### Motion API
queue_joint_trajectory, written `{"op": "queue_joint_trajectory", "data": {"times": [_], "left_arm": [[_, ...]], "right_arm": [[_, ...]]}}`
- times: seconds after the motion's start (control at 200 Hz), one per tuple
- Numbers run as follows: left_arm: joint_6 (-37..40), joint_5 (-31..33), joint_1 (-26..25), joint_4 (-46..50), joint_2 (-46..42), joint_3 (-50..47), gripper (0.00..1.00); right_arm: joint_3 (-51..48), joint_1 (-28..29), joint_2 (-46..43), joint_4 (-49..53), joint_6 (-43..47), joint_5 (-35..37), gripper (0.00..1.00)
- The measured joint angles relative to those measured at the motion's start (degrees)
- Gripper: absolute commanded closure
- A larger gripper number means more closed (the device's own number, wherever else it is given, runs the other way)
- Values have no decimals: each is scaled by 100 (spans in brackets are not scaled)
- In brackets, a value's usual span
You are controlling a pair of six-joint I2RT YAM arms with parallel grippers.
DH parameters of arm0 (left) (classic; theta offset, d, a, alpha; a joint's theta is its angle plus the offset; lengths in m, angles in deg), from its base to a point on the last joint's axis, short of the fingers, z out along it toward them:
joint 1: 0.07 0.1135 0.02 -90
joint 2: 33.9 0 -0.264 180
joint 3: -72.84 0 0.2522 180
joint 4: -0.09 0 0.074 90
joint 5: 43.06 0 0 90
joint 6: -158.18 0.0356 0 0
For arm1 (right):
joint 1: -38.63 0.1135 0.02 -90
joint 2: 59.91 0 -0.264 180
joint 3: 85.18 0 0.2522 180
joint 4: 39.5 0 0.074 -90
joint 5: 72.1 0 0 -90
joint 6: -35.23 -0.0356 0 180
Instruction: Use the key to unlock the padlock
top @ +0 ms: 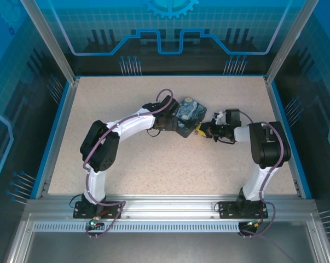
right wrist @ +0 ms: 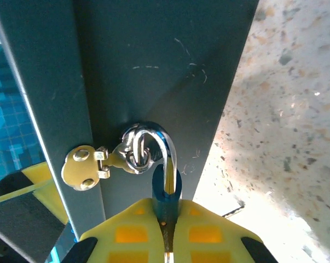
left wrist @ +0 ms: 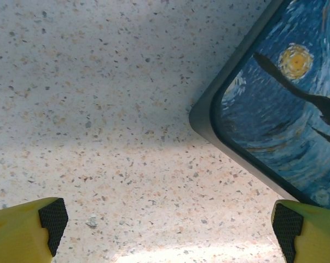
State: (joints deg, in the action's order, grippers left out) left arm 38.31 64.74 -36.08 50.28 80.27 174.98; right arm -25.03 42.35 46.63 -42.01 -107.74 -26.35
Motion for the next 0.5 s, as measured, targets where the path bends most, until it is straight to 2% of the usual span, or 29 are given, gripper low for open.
{"op": "queue_joint_trajectory", "data": {"times": [0.5], "left_arm": [[201,68,-7,-101,341,590,1]], "right_arm": [[-11,-2,-2,398,273,179,100]]}}
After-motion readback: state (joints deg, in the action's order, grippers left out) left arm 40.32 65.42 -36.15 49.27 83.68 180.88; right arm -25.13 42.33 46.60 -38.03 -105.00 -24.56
